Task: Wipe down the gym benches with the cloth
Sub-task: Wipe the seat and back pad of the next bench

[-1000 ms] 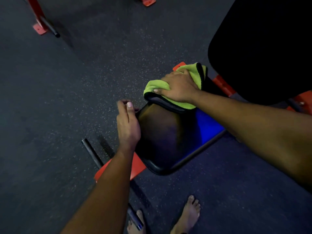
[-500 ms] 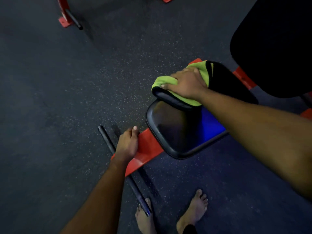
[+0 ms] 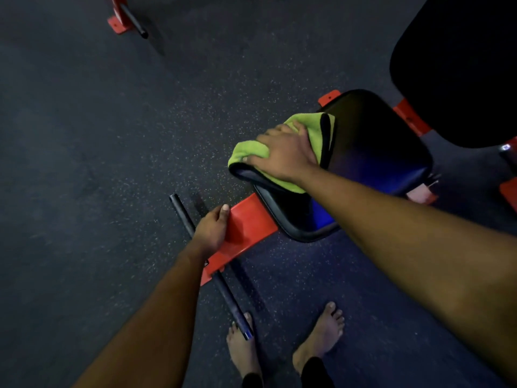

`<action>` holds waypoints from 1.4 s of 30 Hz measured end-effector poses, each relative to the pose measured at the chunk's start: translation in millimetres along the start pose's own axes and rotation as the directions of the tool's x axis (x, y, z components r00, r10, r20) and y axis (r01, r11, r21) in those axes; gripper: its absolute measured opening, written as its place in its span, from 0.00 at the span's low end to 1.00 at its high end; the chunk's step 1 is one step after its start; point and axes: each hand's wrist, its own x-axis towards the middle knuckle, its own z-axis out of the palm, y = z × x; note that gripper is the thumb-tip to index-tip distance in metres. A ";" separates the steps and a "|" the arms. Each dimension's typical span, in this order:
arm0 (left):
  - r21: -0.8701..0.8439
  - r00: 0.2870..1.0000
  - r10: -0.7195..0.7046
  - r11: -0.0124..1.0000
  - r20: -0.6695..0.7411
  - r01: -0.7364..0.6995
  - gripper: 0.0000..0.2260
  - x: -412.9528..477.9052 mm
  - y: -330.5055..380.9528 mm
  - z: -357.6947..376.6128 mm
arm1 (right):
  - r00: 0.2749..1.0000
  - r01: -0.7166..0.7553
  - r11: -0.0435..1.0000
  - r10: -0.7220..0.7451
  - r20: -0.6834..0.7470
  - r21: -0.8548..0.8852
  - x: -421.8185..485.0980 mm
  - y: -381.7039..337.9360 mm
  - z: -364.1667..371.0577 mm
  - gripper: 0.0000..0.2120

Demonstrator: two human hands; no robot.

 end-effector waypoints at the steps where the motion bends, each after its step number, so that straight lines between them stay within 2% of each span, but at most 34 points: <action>1: -0.014 1.000 -0.004 1.000 0.002 0.004 0.24 0.8 0.5 -0.8 | 0.999 0.047 0.999 -0.046 -0.011 0.014 -9.3 -5.1 2.7 0.37; 5: -0.047 1.000 -0.016 0.999 0.019 0.017 0.23 9.2 -5.8 -2.6 | 0.977 0.210 0.974 -0.205 -0.067 0.084 -52.6 -4.2 7.0 0.34; 8: -0.049 0.999 -0.017 0.999 0.033 0.019 0.24 13.0 -8.8 -3.1 | 0.958 0.284 0.958 -0.283 -0.038 0.045 -85.3 -4.5 10.3 0.33; 10: -0.055 0.999 -0.012 0.998 0.052 0.015 0.24 13.9 -8.9 -3.6 | 0.968 0.250 0.968 -0.250 -0.005 -0.003 -93.7 -7.9 10.7 0.33; 12: -0.060 0.998 -0.014 0.998 0.064 0.018 0.24 14.4 -9.3 -3.6 | 0.987 0.157 0.987 -0.157 0.021 -0.032 -83.2 -19.8 8.3 0.33; 16: -0.173 0.995 -0.041 0.983 0.090 0.056 0.17 11.8 -7.8 -3.5 | 0.998 -0.015 0.997 0.020 0.064 -0.079 -44.4 -54.4 2.7 0.31; 20: -0.258 0.991 -0.057 0.962 0.123 0.088 0.17 10.6 -10.5 -6.3 | 1.000 0.025 0.997 -0.026 -0.007 -0.078 -76.0 -50.0 8.5 0.31; 23: -0.217 0.995 -0.053 0.974 0.088 0.071 0.26 12.8 -15.5 -7.9 | 0.996 0.058 0.992 -0.064 -0.057 -0.113 -129.3 -39.7 19.2 0.35; 25: -0.207 0.994 -0.073 0.974 0.086 0.089 0.38 20.4 -27.0 -5.3 | 0.999 -0.001 0.992 -0.005 -0.046 -0.122 -153.1 -38.8 26.5 0.38; 27: -0.190 0.996 -0.067 0.979 0.066 0.078 0.43 28.9 -37.7 -1.8 | 0.998 -0.059 0.992 0.054 -0.045 -0.110 -150.5 -42.4 27.1 0.38; 29: -0.162 0.998 -0.048 0.985 0.035 0.053 0.39 20.9 -26.5 -1.4 | 0.993 -0.113 0.991 0.110 -0.046 -0.072 -124.1 -49.2 24.5 0.37; 32: -0.121 1.000 -0.028 0.992 0.002 0.028 0.26 12.3 -14.6 -0.6 | 0.982 -0.188 0.982 0.188 0.011 -0.003 -70.7 -65.9 17.3 0.37; 34: -0.107 1.000 -0.020 0.994 0.009 0.021 0.23 12.2 -10.4 -0.3 | 0.975 -0.220 0.975 0.220 0.015 -0.009 -58.9 -71.1 14.4 0.37; 36: -0.089 0.999 0.001 0.996 0.033 0.002 0.23 11.8 -9.2 -1.7 | 0.984 -0.180 0.983 0.180 -0.001 -0.033 -77.5 -69.8 13.7 0.34; 39: -0.028 0.999 0.020 0.999 0.037 -0.019 0.24 10.1 -8.1 -4.5 | 0.992 -0.117 0.992 0.115 -0.042 -0.055 -135.8 -59.0 22.1 0.36; 42: 0.048 0.999 0.032 0.998 0.031 -0.033 0.25 6.5 -6.3 -2.6 | 0.979 -0.188 0.982 0.187 -0.077 -0.011 -181.4 -50.0 41.5 0.44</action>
